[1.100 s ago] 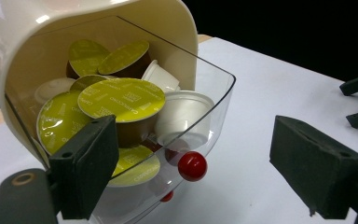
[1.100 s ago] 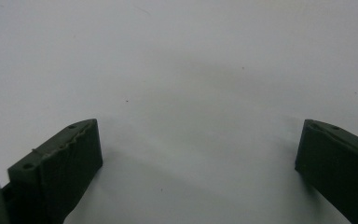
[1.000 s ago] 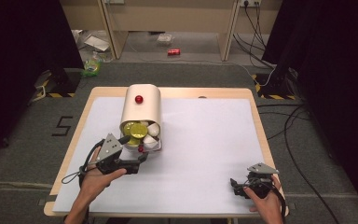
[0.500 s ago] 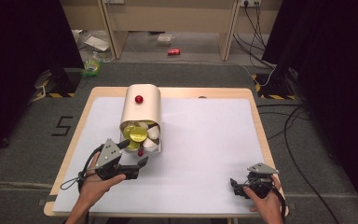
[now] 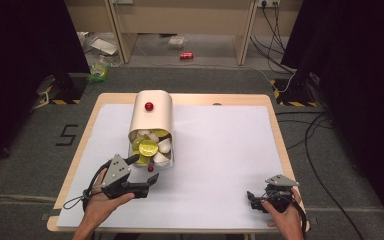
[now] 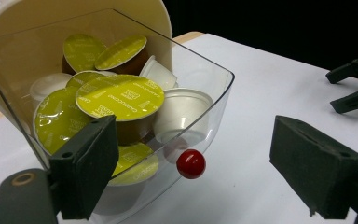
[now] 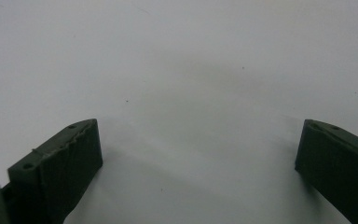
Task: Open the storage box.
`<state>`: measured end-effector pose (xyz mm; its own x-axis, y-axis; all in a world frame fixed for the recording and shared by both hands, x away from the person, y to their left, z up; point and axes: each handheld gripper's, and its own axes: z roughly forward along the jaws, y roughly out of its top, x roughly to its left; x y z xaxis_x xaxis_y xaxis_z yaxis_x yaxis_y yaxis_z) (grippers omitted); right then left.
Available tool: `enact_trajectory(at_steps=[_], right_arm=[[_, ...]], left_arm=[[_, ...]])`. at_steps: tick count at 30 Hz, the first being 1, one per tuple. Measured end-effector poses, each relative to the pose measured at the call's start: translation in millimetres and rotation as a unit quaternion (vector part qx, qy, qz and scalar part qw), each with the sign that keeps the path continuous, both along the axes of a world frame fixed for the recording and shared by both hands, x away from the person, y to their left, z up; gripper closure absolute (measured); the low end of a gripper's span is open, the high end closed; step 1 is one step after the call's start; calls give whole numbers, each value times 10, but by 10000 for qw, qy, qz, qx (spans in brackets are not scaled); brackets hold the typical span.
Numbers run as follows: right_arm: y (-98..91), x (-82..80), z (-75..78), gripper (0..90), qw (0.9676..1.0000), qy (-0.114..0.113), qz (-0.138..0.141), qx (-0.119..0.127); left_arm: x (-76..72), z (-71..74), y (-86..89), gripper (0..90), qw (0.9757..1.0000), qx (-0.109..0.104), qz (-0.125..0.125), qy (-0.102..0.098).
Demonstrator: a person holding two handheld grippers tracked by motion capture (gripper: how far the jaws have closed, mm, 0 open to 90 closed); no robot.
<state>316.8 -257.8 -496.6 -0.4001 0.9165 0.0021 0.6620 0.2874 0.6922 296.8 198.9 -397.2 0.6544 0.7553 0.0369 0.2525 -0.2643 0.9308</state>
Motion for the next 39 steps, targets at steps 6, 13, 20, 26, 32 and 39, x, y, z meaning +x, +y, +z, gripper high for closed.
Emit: enact_trajectory(at_steps=[6, 13, 20, 26, 32, 39], right_arm=[[0, 0, 0, 8, 10000, 1, 0, 0], [0, 0, 0, 8, 10000, 1, -1, 1], [0, 0, 0, 8, 10000, 1, -1, 0], [0, 0, 0, 8, 10000, -1, 1, 0], [0, 1, 0, 8, 10000, -2, 2, 0], [0, 0, 0, 8, 10000, 1, 0, 1]], left_arm=[[-32, -9, -4, 153, 10000, 35, -7, 3], [-77, -24, -10, 154, 10000, 54, -13, 25], [-110, -36, -12, 154, 10000, 71, -28, 37], [-133, -45, -13, 154, 9999, 77, -37, 59], [-148, -50, -17, 153, 9999, 95, -45, 76], [-161, -52, -17, 152, 9999, 113, -63, 109]])
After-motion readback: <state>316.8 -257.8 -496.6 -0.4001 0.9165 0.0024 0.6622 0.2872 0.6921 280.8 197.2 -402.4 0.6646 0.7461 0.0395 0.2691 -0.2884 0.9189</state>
